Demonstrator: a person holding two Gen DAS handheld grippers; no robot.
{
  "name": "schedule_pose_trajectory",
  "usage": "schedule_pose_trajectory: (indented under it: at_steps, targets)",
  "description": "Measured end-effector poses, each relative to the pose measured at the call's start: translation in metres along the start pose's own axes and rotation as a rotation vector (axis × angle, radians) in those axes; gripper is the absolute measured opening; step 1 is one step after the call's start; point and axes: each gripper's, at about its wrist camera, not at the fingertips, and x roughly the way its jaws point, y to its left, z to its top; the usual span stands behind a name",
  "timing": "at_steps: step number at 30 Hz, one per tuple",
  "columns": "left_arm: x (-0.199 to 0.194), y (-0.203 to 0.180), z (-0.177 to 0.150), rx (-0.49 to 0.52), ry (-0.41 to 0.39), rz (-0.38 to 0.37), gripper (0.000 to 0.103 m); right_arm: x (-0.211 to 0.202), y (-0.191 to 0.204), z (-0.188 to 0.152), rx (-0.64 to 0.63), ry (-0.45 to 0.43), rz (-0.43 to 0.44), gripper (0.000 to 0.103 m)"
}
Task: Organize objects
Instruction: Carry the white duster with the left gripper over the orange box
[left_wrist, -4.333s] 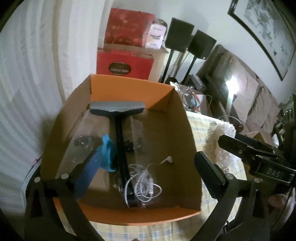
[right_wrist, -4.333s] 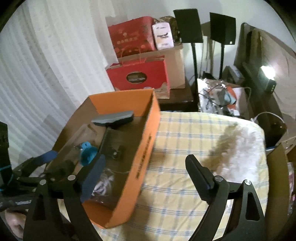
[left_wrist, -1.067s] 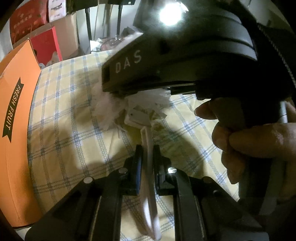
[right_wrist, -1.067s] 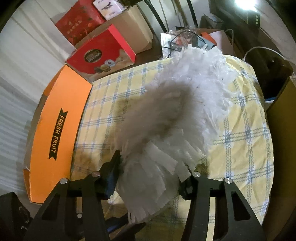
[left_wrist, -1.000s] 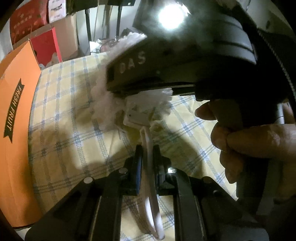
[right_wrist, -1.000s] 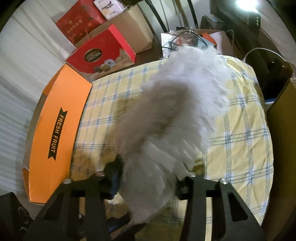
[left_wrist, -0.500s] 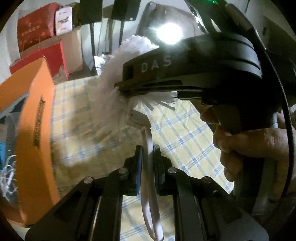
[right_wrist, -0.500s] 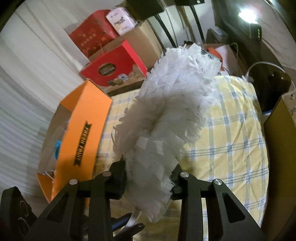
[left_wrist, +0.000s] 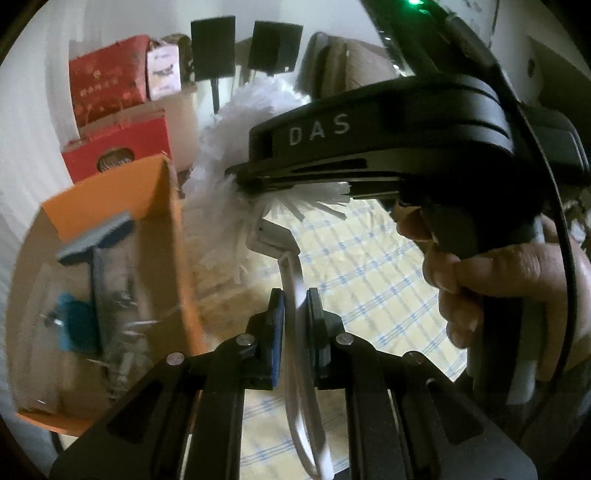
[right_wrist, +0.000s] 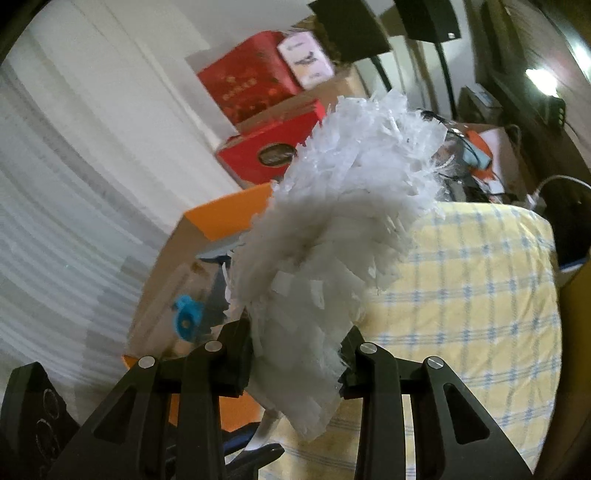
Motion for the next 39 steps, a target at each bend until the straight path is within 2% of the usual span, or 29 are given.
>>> schedule_pose_trajectory:
  at_steps: [8, 12, 17, 20, 27, 39]
  targets:
    - [-0.026, 0.051, -0.002, -0.053, -0.011, 0.012, 0.011, 0.024, 0.055, 0.018, -0.068, 0.025, 0.027, 0.034]
    - [-0.032, 0.076, -0.002, -0.054, -0.006, 0.023, 0.011, 0.042, 0.071, 0.026, -0.054, 0.044, 0.054, 0.034]
    - [-0.034, 0.109, -0.006, -0.062, 0.019, 0.001, 0.011, 0.067, 0.087, 0.031, -0.038, 0.076, 0.083, 0.034]
    - [-0.032, 0.126, -0.009, -0.057, 0.04, -0.011, 0.011, 0.081, 0.091, 0.032, -0.016, 0.091, 0.098, 0.034]
    - [-0.012, 0.149, -0.009, 0.007, 0.104, 0.02, 0.011, 0.112, 0.098, 0.031, 0.003, 0.128, 0.093, 0.034]
    - [0.021, 0.186, -0.012, 0.043, 0.212, 0.021, 0.014, 0.156, 0.082, 0.025, 0.077, 0.184, 0.053, 0.035]
